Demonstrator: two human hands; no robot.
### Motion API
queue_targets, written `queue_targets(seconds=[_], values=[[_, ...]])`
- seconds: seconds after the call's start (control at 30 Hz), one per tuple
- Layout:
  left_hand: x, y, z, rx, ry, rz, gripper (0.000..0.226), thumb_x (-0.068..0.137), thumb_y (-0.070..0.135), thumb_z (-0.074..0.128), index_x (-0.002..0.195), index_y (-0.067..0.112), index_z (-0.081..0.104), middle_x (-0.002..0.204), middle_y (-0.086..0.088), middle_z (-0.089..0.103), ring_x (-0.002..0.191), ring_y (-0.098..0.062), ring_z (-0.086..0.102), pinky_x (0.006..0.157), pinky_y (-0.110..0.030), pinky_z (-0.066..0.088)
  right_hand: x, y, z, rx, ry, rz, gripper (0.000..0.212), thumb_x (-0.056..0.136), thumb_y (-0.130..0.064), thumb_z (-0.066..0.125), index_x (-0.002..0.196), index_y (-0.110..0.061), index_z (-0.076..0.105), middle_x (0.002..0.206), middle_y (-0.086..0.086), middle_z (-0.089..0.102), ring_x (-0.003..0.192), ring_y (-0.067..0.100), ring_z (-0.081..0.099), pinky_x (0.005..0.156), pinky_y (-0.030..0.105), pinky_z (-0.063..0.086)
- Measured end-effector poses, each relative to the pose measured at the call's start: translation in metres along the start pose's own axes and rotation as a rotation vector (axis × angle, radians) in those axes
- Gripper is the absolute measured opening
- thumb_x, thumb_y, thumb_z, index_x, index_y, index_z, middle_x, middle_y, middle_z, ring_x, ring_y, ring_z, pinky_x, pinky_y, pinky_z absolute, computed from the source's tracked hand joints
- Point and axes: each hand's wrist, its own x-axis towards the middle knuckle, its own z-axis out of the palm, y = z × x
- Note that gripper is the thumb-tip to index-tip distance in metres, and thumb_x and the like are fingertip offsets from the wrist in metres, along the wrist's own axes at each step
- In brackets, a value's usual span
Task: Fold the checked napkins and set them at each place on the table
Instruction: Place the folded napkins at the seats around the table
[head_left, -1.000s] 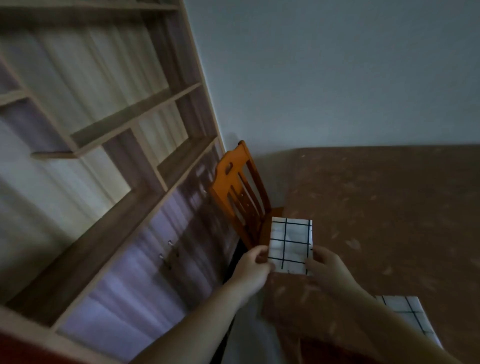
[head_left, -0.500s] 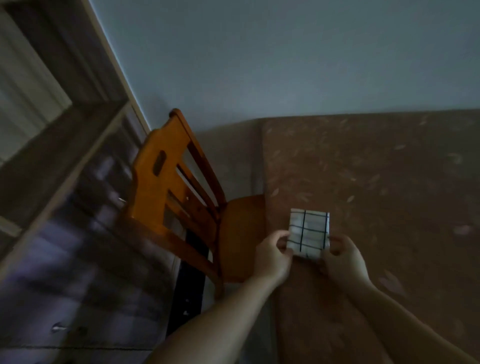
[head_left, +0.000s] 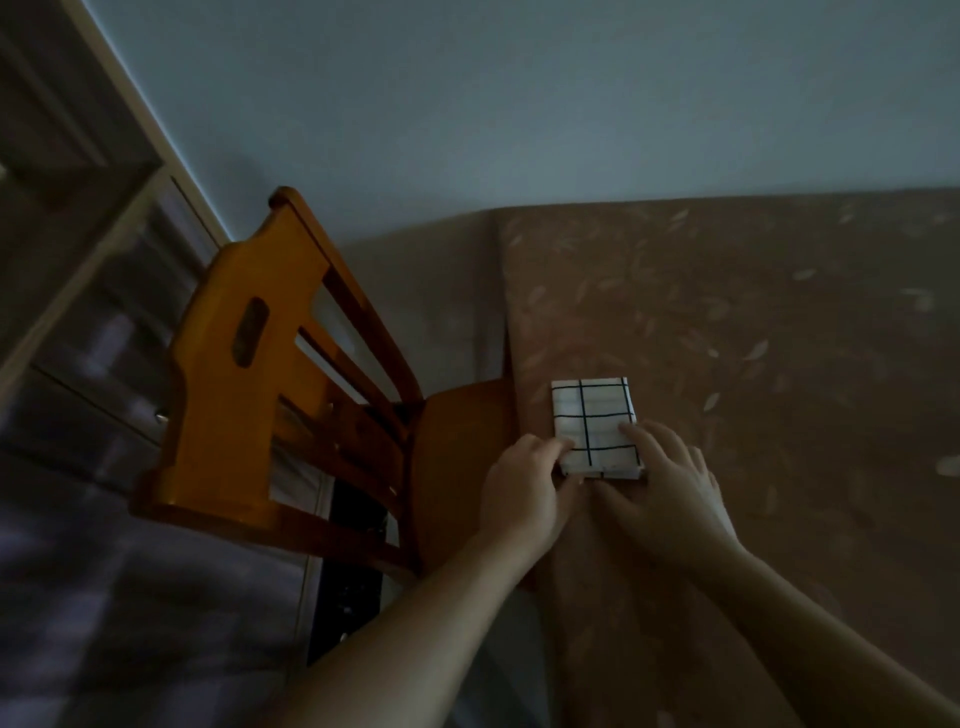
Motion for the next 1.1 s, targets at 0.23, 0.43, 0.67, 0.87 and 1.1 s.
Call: queue_targets(seconds=[0.23,0.43,0.67,0.87,1.1], values=[[0.006,-0.005,-0.001,-0.025,0.038,-0.024,0.038,0.094,0.031,0.060,0.131,0.024,0.057,0.122,0.001,0.059,0.111,-0.016,0.057,0.090,-0.025,0.047,0.011,0.006,0.009,-0.055,0.053,-0.016,0.057,0.092,-0.048,0.048,0.145,-0.032,0.034,0.152,-0.009,0.037,0.137,0.017,0.032,0.107,0.045,0.030],[-0.003,-0.017,0.006,0.009,0.193,-0.029,0.062,0.082,0.045,0.071,0.136,0.023,0.051,0.126,0.003,0.056,0.116,-0.013,0.049,0.096,-0.026,0.043,0.010,0.011,0.010,0.010,0.127,-0.014,0.079,0.086,-0.055,0.055,0.151,-0.028,0.019,0.159,-0.003,0.022,0.147,0.016,0.018,0.118,0.046,0.020],[-0.018,-0.015,0.015,0.026,0.272,0.013,0.050,0.083,0.037,0.072,0.129,0.023,0.059,0.131,0.002,0.059,0.124,-0.016,0.050,0.103,-0.029,0.039,-0.020,0.045,0.005,-0.004,0.142,0.018,0.079,0.087,-0.053,0.056,0.151,-0.022,0.022,0.158,0.002,0.026,0.147,0.017,0.019,0.121,0.042,0.016],[-0.017,0.007,0.025,0.084,0.288,0.018,0.046,0.084,0.032,0.072,0.127,0.021,0.061,0.130,0.003,0.061,0.123,-0.019,0.053,0.098,-0.040,0.046,-0.011,0.043,0.002,-0.006,0.120,-0.126,0.066,0.091,-0.046,0.054,0.149,-0.034,0.026,0.156,0.002,0.032,0.144,0.021,0.027,0.117,0.042,0.023],[0.004,0.008,0.034,-0.007,0.367,-0.123,0.041,0.084,0.028,0.073,0.123,0.019,0.065,0.118,0.000,0.065,0.110,-0.022,0.055,0.093,-0.034,0.044,0.026,0.031,0.021,-0.023,0.101,-0.190,0.053,0.097,-0.039,0.044,0.147,-0.030,0.033,0.153,-0.006,0.037,0.145,0.016,0.025,0.120,0.042,0.015]])
